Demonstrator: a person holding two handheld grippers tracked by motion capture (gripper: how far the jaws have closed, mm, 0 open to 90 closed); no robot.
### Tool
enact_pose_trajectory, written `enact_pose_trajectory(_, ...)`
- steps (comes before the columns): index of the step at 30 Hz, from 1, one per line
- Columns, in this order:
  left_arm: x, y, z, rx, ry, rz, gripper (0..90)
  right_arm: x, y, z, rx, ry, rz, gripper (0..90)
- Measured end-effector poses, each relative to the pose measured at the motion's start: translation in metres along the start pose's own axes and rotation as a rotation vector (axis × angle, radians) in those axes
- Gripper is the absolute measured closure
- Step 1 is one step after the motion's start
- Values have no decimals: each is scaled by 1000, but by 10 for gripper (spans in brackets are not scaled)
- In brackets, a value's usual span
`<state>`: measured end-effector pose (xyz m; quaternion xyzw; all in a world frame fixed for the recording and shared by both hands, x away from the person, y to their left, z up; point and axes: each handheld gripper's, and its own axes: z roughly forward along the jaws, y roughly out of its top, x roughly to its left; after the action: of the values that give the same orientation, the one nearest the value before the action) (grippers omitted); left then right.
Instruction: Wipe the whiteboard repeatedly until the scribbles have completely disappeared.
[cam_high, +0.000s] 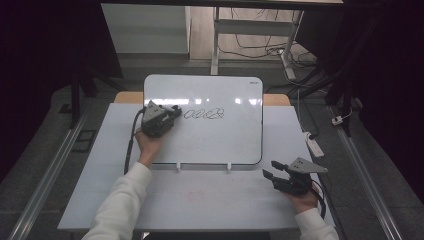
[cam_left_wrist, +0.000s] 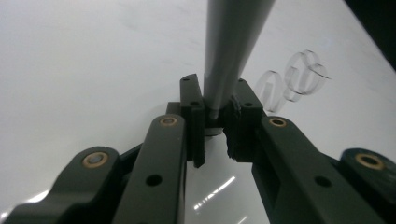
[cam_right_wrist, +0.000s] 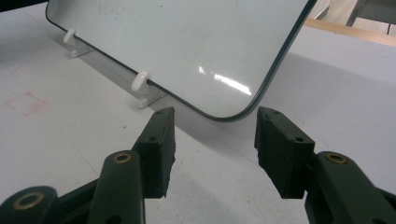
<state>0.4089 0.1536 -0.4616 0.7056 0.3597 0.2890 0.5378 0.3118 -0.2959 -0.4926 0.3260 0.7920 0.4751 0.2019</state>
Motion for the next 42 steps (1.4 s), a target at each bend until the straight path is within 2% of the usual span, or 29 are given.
enact_pose_trajectory(3,0,1,0,-3,10,15,782,0,1,0,-2,-2,-2,475)
enact_pose_trajectory(5,7,1,-6,-8,47,0,783,-1,0,-1,-5,-4,3,474)
enact_pose_trajectory(6,11,0,-9,-13,57,-15,783,-1,0,-1,-5,-4,3,474)
enact_pose_trajectory(8,12,-2,-11,-20,63,-17,783,-1,0,-1,-7,-1,5,474)
enact_pose_trajectory(9,8,-3,-10,-22,62,-11,783,-1,0,-1,-7,1,5,475)
enact_pose_trajectory(13,-15,-8,5,-35,13,13,783,1,1,0,-7,6,-2,474)
enact_pose_trajectory(15,-20,-6,9,-43,17,17,783,2,2,-1,-9,1,-5,474)
enact_pose_trajectory(16,-19,-5,9,-46,24,15,783,1,2,-1,-9,0,-3,474)
enact_pose_trajectory(18,-12,-4,5,-53,63,9,783,0,1,-2,-12,-1,0,474)
enact_pose_trajectory(21,6,-4,-7,-67,108,-37,783,0,1,-2,-11,1,2,474)
enact_pose_trajectory(24,6,-6,-7,-73,102,-50,783,1,1,-1,-10,5,0,474)
enact_pose_trajectory(31,-26,1,23,-83,13,-41,783,2,3,-1,-12,3,-4,473)
enact_pose_trajectory(33,-31,2,27,-77,12,-25,783,2,2,-1,-10,3,-2,473)
enact_pose_trajectory(34,-28,3,26,-77,13,-25,783,1,2,-1,-8,3,-3,472)
enact_pose_trajectory(36,-18,4,18,-81,55,-32,783,1,1,-1,-8,3,-3,472)
enact_pose_trajectory(39,0,4,6,-89,91,-80,783,1,1,-1,-9,5,0,473)
enact_pose_trajectory(41,-2,4,8,-84,91,-68,783,2,1,-1,-10,7,-2,472)
enact_pose_trajectory(42,-7,4,11,-86,76,-66,784,2,2,0,-8,7,-6,472)
